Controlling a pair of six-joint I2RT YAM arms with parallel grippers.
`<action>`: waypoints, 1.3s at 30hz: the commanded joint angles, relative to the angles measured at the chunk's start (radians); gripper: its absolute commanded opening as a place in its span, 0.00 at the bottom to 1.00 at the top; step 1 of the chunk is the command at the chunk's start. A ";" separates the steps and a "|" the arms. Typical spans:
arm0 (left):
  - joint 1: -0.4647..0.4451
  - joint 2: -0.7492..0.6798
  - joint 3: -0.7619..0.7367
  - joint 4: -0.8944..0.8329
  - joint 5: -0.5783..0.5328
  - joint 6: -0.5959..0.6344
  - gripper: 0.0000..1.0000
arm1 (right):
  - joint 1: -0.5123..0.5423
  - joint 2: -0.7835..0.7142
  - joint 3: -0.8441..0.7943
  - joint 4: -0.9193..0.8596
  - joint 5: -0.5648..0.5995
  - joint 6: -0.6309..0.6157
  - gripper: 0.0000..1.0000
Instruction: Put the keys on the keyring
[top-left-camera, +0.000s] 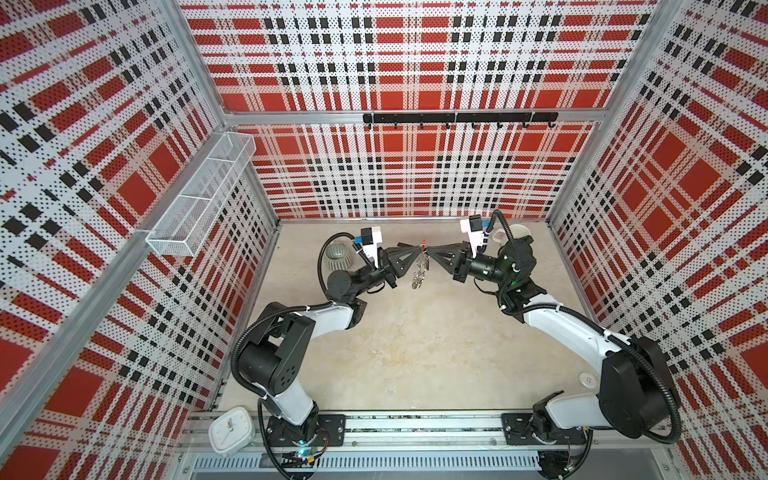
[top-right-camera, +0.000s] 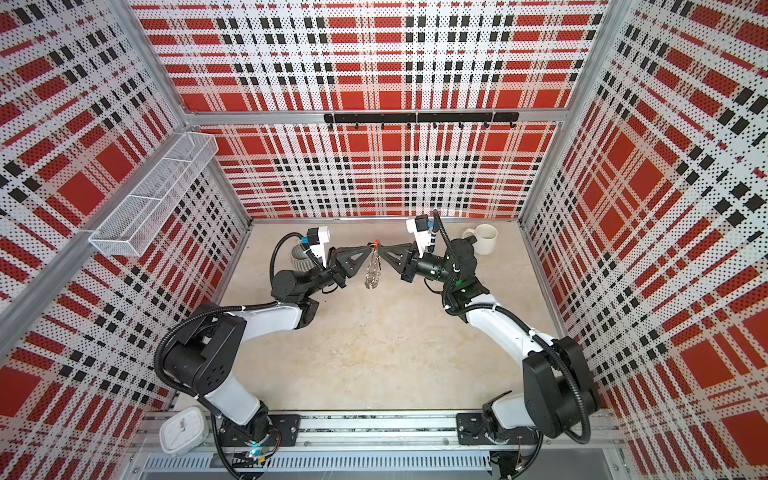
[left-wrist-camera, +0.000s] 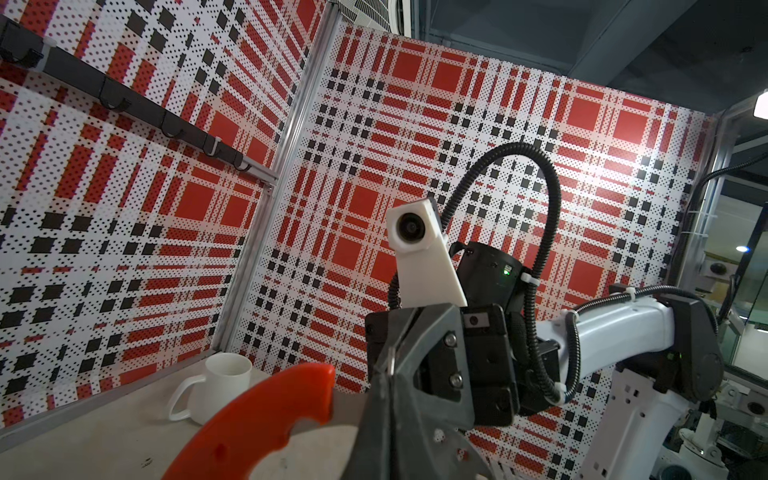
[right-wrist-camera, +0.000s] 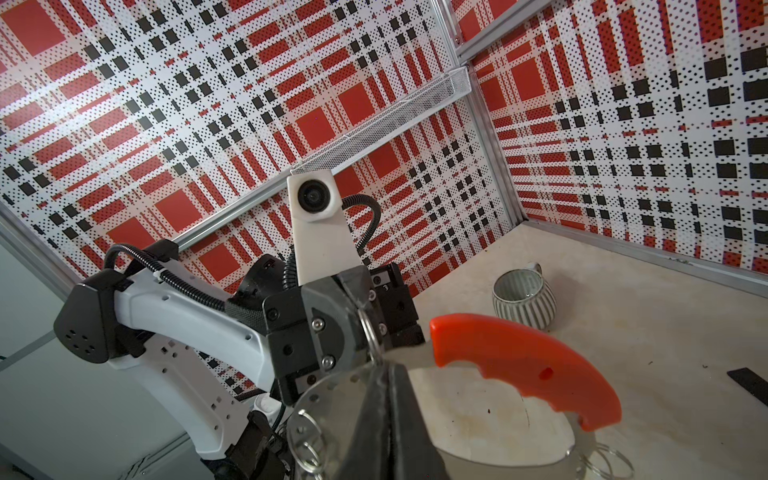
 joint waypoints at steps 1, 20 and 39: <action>-0.022 0.006 0.010 0.203 0.019 -0.007 0.00 | 0.020 0.024 0.005 0.034 -0.014 0.024 0.07; -0.006 -0.014 0.006 0.206 0.029 -0.007 0.00 | 0.027 -0.046 0.032 -0.163 0.072 -0.132 0.31; -0.015 -0.019 0.008 0.195 0.040 -0.008 0.00 | 0.024 -0.086 0.106 -0.280 0.131 -0.239 0.30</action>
